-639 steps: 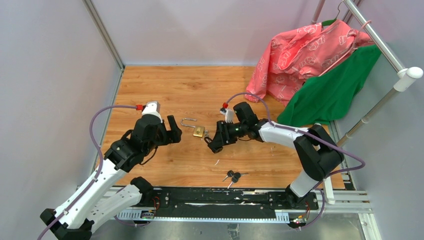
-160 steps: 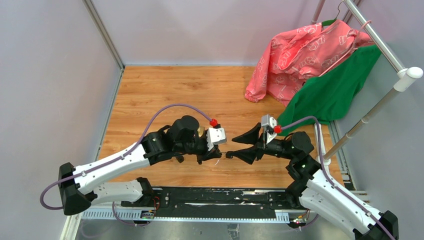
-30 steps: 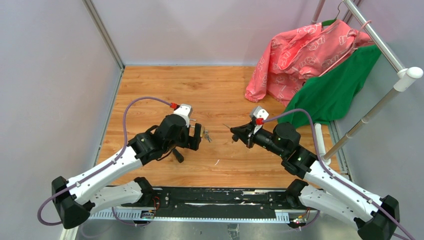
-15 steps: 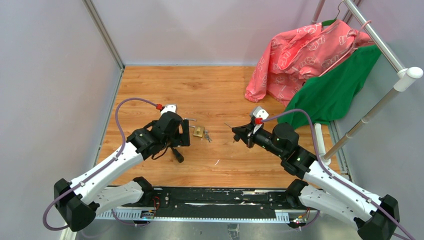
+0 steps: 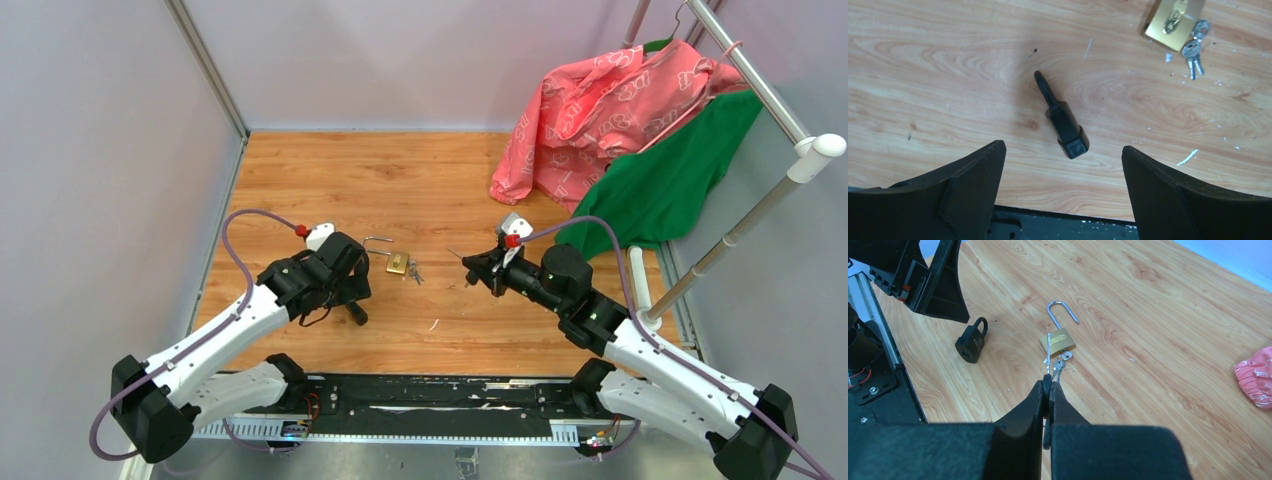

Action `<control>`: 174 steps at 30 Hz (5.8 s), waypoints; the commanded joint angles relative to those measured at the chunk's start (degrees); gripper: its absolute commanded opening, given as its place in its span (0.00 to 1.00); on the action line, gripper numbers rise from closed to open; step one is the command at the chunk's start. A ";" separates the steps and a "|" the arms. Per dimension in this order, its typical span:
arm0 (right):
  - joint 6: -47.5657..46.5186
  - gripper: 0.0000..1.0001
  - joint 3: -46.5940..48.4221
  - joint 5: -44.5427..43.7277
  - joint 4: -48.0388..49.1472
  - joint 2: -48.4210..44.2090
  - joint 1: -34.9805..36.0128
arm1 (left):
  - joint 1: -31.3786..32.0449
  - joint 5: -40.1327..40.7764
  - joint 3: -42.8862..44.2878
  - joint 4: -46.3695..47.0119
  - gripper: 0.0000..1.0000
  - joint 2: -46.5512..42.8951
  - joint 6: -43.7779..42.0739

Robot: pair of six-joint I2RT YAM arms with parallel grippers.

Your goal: Unlock with the key

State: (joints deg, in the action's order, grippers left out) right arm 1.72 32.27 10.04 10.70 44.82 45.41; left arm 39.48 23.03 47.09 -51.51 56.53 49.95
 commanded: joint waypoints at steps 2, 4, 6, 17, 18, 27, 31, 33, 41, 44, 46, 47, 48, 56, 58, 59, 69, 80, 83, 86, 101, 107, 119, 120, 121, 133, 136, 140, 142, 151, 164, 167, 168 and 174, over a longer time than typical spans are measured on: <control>1.07 0.00 -0.45 0.65 -0.15 -0.02 0.85 | -0.46 2.04 -2.69 -2.33 0.89 0.94 9.05; 1.30 0.00 -0.47 1.10 -0.15 0.21 0.91 | -0.54 2.10 -3.23 -2.40 0.88 1.93 11.29; 1.41 0.00 -0.46 1.53 -0.31 0.40 0.91 | -0.82 1.75 -3.84 -2.37 0.85 3.11 13.36; 1.62 0.00 -0.79 1.93 -0.59 2.18 1.85 | -5.08 -3.77 -7.03 4.31 0.75 8.37 16.96; 1.55 0.00 -0.85 1.98 -0.55 2.20 1.92 | -5.54 -4.50 -7.23 5.02 0.74 9.02 16.87; 1.23 0.00 -1.07 2.01 -0.24 2.61 2.23 | -6.68 -4.97 -7.10 6.62 0.65 12.83 19.09; 1.16 0.00 -1.16 2.09 -0.15 2.86 2.32 | -7.20 -4.75 -7.53 6.42 0.60 12.93 20.40; 1.18 0.00 -1.16 2.16 -0.15 2.99 2.38 | -7.38 -4.92 -7.56 6.44 0.58 13.03 20.72; 1.12 0.00 -1.25 2.43 -0.06 3.08 2.49 | -7.58 -6.56 -7.83 8.04 0.51 14.22 21.40; 1.01 0.00 -1.54 2.54 0.13 3.13 2.62 | -7.62 -6.95 -8.15 8.34 0.41 14.19 21.71; 1.00 0.00 -1.70 2.69 0.28 3.29 2.71 | -7.61 -6.81 -8.54 8.45 0.33 13.79 22.08; 0.91 0.00 -1.64 2.69 0.29 3.41 2.75 | -7.58 -6.82 -8.63 8.44 0.29 13.59 22.23; 0.92 0.00 -1.60 2.71 0.37 3.51 2.83 | -7.58 -6.73 -8.67 8.44 0.25 13.60 22.29; 0.67 0.00 -0.99 2.66 0.20 4.55 3.28 | -7.58 -6.93 -8.33 8.36 0.00 13.71 22.26; 0.63 0.00 -0.88 2.64 0.20 4.75 3.34 | -7.58 -7.13 -8.40 8.59 0.00 13.64 22.08; 0.63 0.00 -0.77 2.66 0.20 4.90 3.41 | -7.58 -7.33 -8.45 8.81 0.00 13.55 21.97; 0.22 0.00 1.61 2.44 0.20 8.07 4.32 | -7.59 -7.84 -6.37 7.14 0.00 8.78 23.52; -1.45 0.00 3.41 0.82 -0.03 9.63 6.88 | -7.59 -10.85 -1.47 3.43 0.00 4.18 26.60; -3.65 0.00 3.21 -0.39 0.00 9.43 7.89 | -7.59 -12.33 -0.81 3.82 0.00 3.49 27.48; -4.94 0.00 3.04 -1.30 0.19 9.49 8.74 | -7.58 -13.91 -0.33 4.19 0.00 3.22 28.79; -7.83 0.00 3.98 -2.58 0.96 10.91 10.39 | -7.75 -16.64 5.15 1.58 0.00 6.16 26.83; -8.55 0.00 4.03 -2.42 0.82 11.12 10.81 | -9.14 -19.85 6.81 -1.86 0.00 9.11 26.77; -11.06 0.00 4.97 -2.57 0.23 12.28 12.88 | -9.51 -22.46 10.34 -3.32 0.00 10.50 32.19; -11.23 0.00 5.32 -2.59 0.20 12.66 13.13 | -9.59 -22.65 10.72 -3.42 0.00 10.77 32.35; -11.36 0.00 5.67 -2.58 0.18 13.00 13.39 | -9.68 -23.62 10.93 -3.54 0.00 11.12 32.58; -14.86 0.00 9.52 -3.80 -0.94 18.72 18.67 | -9.87 -25.19 12.08 -4.31 0.00 11.14 35.98; -14.68 0.00 10.55 -3.89 -0.68 20.39 19.94 | -9.93 -25.27 12.11 -4.30 0.00 11.18 35.96; -14.96 0.00 12.00 -4.76 -0.75 22.90 21.58 | -9.96 -25.53 12.13 -4.33 0.00 11.47 35.91; -15.15 0.00 12.80 -5.51 -1.00 23.99 22.34 | -10.04 -25.72 11.97 -4.33 0.00 11.57 35.94; -13.58 0.00 16.38 -9.86 -2.35 29.00 24.46 | -10.13 -25.71 11.82 -4.30 0.00 11.25 36.00; -12.44 0.00 19.19 -15.75 -5.35 32.90 25.50 | -10.39 -25.12 11.76 -4.33 0.00 10.91 35.83; -12.20 0.00 19.23 -15.82 -5.36 33.18 25.61 | -10.39 -25.07 11.73 -4.35 0.00 10.92 35.67; -12.12 0.00 19.30 -15.77 -5.20 33.28 25.67 | -10.39 -25.05 11.78 -4.32 0.00 11.00 35.66; -11.39 0.00 20.75 -15.85 -5.00 34.45 26.13 | -10.39 -25.08 11.72 -4.30 0.00 11.25 35.47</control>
State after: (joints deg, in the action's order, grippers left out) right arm -10.94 50.48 -4.47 5.96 78.11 70.26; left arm 29.63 -0.97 56.90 -56.29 68.60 84.66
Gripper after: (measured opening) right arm 0.028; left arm 0.293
